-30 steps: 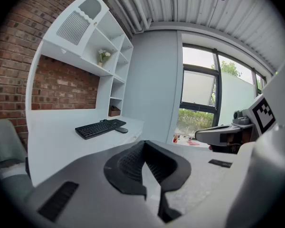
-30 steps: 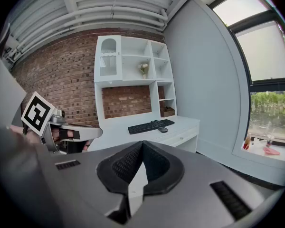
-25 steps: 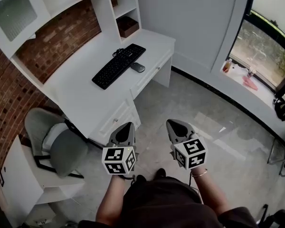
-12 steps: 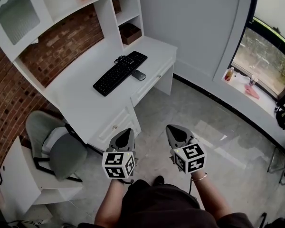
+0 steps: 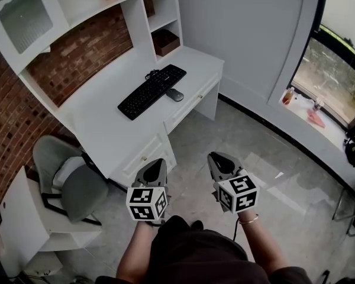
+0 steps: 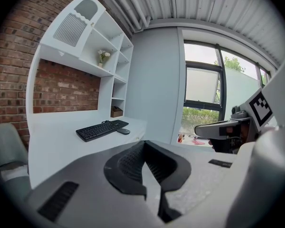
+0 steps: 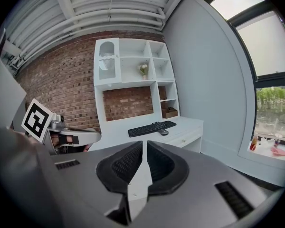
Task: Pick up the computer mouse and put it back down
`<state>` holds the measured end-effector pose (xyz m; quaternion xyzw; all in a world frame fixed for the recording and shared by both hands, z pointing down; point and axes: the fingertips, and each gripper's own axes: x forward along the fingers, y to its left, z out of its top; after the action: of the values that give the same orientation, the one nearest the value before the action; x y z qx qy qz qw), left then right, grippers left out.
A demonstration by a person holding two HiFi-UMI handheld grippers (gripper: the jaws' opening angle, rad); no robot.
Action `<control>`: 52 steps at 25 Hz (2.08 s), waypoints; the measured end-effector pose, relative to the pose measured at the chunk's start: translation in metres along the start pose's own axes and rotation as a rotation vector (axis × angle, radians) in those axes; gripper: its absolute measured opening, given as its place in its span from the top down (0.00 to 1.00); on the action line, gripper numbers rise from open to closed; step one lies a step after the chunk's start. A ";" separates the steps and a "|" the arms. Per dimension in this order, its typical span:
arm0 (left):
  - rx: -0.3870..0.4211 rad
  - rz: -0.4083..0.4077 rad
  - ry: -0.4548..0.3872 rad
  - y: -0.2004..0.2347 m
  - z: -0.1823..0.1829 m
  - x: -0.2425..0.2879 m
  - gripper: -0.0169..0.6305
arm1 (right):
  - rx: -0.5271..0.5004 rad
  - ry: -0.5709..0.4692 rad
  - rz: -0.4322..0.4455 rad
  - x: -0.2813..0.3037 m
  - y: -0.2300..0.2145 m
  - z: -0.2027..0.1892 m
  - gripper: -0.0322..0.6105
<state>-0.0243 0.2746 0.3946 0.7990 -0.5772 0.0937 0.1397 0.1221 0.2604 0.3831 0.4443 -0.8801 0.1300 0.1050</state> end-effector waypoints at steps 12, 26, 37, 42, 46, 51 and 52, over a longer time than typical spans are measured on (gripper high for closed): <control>-0.014 0.009 0.027 0.021 -0.004 0.026 0.96 | 0.019 0.052 0.028 0.032 -0.010 -0.004 0.86; -0.024 -0.027 0.063 0.069 0.011 0.124 0.96 | 0.047 0.125 0.039 0.121 -0.046 0.002 0.72; -0.052 -0.032 0.078 0.135 0.034 0.192 0.96 | 0.043 0.198 0.058 0.219 -0.057 0.022 0.59; -0.059 -0.044 0.077 0.157 0.043 0.214 0.96 | 0.015 0.228 0.057 0.256 -0.061 0.029 0.57; -0.064 -0.048 0.073 0.174 0.048 0.229 0.96 | -0.010 0.241 0.056 0.281 -0.061 0.034 0.55; -0.077 -0.037 0.072 0.191 0.051 0.240 0.96 | -0.037 0.250 0.064 0.304 -0.061 0.038 0.53; -0.079 -0.034 0.073 0.193 0.051 0.241 0.96 | -0.042 0.252 0.064 0.308 -0.062 0.038 0.53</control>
<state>-0.1322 -0.0155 0.4436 0.7986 -0.5615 0.0976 0.1935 -0.0101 -0.0197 0.4479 0.3940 -0.8762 0.1694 0.2199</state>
